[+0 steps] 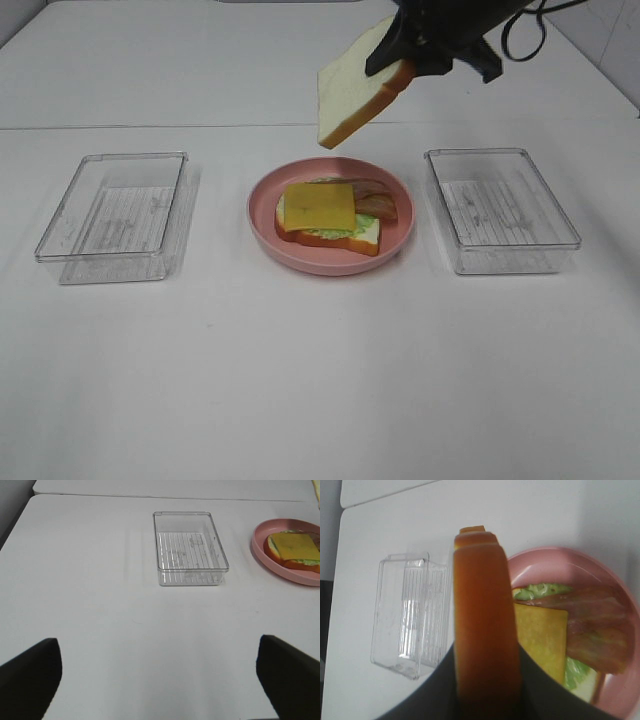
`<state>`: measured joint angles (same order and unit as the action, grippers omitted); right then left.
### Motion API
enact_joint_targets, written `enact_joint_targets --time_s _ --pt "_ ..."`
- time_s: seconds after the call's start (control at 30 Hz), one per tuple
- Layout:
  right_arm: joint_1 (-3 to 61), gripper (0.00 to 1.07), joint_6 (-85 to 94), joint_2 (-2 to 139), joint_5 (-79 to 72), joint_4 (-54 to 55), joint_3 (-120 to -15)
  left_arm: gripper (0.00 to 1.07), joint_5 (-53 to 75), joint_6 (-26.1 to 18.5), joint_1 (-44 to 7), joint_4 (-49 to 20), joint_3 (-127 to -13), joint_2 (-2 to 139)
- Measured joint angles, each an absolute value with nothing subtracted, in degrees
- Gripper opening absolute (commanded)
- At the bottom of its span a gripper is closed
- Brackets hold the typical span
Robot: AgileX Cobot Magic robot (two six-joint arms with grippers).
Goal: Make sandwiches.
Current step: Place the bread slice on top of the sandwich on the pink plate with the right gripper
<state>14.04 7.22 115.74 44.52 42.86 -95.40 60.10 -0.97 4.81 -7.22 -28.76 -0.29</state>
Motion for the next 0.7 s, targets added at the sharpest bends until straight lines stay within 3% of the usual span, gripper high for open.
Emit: enact_joint_targets --time_s 0.27,0.7 --pt "18.62 0.0 8.54 121.52 43.2 47.56 -92.82 1.0 60.1 -0.97 4.81 -7.22 -28.76 -0.29" --pt "18.51 0.0 9.57 125.88 42.86 48.36 -93.33 1.0 60.1 -0.97 4.81 -7.22 -28.76 -0.29"
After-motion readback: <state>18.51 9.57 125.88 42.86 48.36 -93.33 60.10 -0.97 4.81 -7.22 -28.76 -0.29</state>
